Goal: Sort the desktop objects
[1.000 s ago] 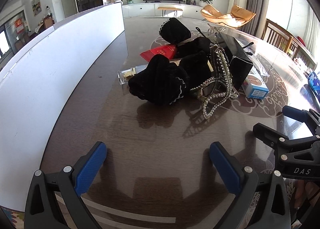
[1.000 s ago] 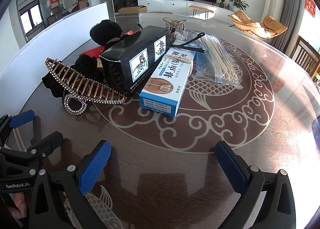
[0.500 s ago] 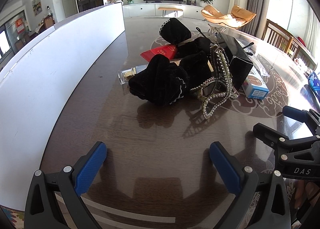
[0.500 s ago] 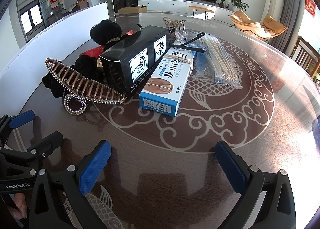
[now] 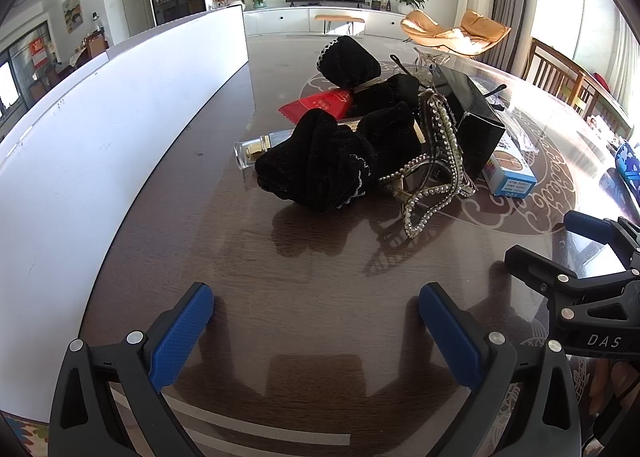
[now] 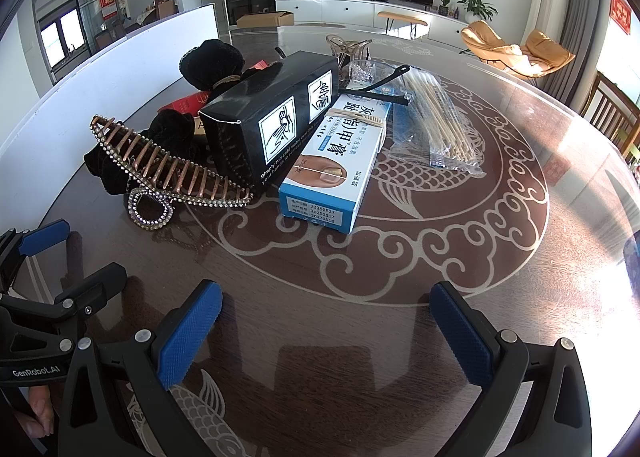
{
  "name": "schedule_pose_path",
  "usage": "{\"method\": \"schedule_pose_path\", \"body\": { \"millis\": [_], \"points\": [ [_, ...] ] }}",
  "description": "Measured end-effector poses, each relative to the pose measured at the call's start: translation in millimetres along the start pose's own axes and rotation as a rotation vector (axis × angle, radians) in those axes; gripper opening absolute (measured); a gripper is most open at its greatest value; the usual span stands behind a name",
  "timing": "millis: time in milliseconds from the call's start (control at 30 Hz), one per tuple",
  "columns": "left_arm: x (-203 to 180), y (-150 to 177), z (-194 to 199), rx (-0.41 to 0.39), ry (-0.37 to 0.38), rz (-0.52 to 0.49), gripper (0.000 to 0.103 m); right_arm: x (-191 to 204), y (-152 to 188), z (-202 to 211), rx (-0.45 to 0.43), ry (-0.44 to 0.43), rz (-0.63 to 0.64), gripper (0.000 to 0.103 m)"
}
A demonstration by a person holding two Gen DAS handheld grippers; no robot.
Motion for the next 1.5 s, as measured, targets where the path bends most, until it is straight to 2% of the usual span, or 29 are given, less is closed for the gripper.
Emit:
{"method": "schedule_pose_path", "body": {
  "millis": [267,467,733,1000,1100,1167,1233,1367,1500],
  "points": [
    [-0.3,-1.3,-0.3,0.017,0.023,-0.03,0.103,0.1,-0.5,-0.1,-0.002,-0.001,0.0,0.103],
    [0.1,0.9,2.5,-0.011,0.053,-0.069,0.103,6.0,-13.2,-7.8,0.008,-0.044,0.052,0.103],
    [1.7,0.4,1.1,-0.02,0.051,-0.066,0.103,17.2,-34.2,-24.4,0.021,-0.012,0.039,0.103],
    [1.9,0.9,1.0,-0.02,0.051,-0.066,0.103,21.1,-38.3,-25.9,0.005,0.003,0.024,0.103],
    [1.9,1.0,0.9,-0.02,0.051,-0.066,0.103,19.0,-40.5,-21.8,-0.013,0.009,0.015,0.095],
    [1.9,1.0,0.9,-0.02,0.053,-0.067,0.103,20.7,-40.9,-17.1,-0.033,0.005,0.022,0.073],
    [2.0,1.5,0.8,-0.018,0.066,-0.076,0.103,20.5,-39.8,-13.5,-0.042,0.003,0.015,0.064],
    [7.6,-2.5,-2.4,0.001,0.119,-0.151,0.103,20.1,-40.2,-9.2,-0.043,-0.016,-0.004,0.061],
    [32.5,-17.5,-16.6,0.048,0.11,-0.128,0.103,16.5,-44.2,-9.7,-0.044,0.022,0.009,0.066]
  ]
}}
Point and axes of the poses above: each gripper's, at about its wrist camera, not at the fingertips, and z roughly against the way its jaws point, x to its left, y to its underside, the point moved 4 cm from there along -z, roughly the way its jaws point, and after that the axes turned 14 degrees about -z, right-handed, at the moved point
